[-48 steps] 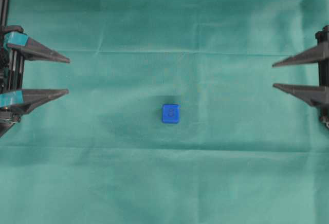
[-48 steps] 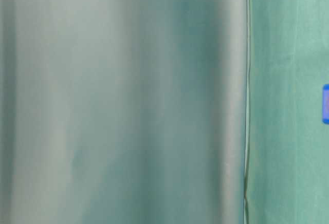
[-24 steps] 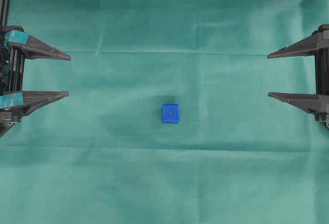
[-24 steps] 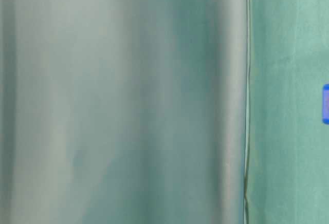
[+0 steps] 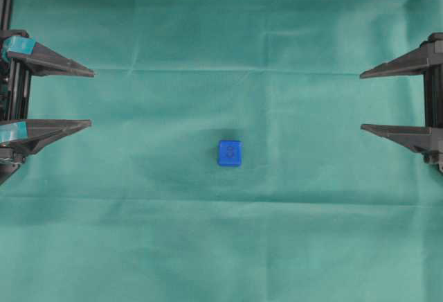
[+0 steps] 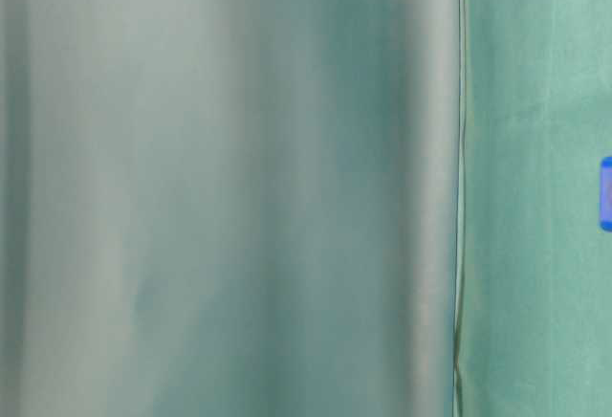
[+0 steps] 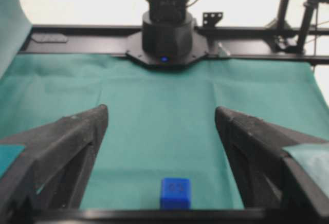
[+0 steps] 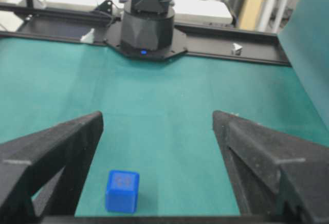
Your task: Handover the blue block to the right arm after grasping it with the left arm, then place it in the designated position.
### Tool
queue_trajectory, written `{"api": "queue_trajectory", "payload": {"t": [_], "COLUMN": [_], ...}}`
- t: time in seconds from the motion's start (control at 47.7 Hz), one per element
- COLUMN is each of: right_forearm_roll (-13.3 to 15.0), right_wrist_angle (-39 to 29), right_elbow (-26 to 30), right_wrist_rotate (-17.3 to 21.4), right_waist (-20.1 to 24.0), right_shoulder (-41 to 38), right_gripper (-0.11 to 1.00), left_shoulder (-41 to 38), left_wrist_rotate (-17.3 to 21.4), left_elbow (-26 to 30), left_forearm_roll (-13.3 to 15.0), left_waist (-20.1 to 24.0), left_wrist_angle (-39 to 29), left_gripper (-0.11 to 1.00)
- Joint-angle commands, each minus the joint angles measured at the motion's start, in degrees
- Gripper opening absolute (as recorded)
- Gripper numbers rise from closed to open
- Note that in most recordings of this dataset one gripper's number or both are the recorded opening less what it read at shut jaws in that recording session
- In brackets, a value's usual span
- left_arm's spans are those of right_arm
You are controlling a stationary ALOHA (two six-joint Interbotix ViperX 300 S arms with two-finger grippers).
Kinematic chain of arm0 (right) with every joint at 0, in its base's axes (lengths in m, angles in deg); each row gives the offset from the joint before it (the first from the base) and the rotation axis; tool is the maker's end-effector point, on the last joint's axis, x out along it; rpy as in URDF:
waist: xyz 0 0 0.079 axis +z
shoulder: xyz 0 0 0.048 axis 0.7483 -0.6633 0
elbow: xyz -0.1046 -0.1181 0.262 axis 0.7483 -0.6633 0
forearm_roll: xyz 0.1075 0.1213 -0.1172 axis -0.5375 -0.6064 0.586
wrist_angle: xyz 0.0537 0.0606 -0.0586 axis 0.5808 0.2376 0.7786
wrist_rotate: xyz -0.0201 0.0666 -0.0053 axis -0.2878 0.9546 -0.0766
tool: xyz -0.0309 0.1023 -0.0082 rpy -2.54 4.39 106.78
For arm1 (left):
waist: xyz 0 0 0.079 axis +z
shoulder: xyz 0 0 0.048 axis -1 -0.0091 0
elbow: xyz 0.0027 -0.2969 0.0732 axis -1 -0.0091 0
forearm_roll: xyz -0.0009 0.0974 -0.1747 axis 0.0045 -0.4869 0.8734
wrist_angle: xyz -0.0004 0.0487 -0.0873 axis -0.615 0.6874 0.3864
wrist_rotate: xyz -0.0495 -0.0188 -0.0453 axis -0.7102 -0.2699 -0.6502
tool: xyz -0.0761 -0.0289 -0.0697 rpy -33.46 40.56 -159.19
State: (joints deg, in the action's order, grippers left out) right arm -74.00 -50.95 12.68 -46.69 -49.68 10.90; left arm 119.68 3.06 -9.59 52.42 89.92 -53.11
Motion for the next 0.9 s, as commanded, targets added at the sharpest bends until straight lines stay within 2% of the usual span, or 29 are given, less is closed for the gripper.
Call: {"api": "queue_trajectory", "payload": {"t": [0.0, 0.105, 0.231, 0.608, 0.881], "right_forearm_roll": [-0.09, -0.09, 0.0, 0.0, 0.09], "right_wrist_angle": [0.26, 0.35, 0.35, 0.35, 0.26], "right_elbow": [1.49, 1.49, 1.49, 1.32, 1.23], "right_wrist_rotate": [0.09, 0.0, 0.0, 0.0, 0.0], "right_waist": [-0.09, -0.18, -0.09, -0.09, -0.18], "right_shoulder": [-0.44, -0.53, -0.62, -1.05, -1.49], "right_gripper": [0.93, 0.93, 0.93, 0.93, 0.93], "left_shoulder": [-0.44, -1.14, -6.15, -25.22, -35.51], "left_wrist_rotate": [0.09, 0.09, 0.18, 0.26, 0.26], "left_elbow": [2.02, 2.55, 4.66, 18.19, 27.86], "left_forearm_roll": [0.09, 0.09, 0.09, 0.0, 0.0], "left_waist": [0.09, 0.18, 0.26, 0.35, 0.35], "left_wrist_angle": [0.53, 0.7, 1.76, 2.99, 2.02], "left_gripper": [1.0, 1.0, 1.0, 1.0, 1.0]}}
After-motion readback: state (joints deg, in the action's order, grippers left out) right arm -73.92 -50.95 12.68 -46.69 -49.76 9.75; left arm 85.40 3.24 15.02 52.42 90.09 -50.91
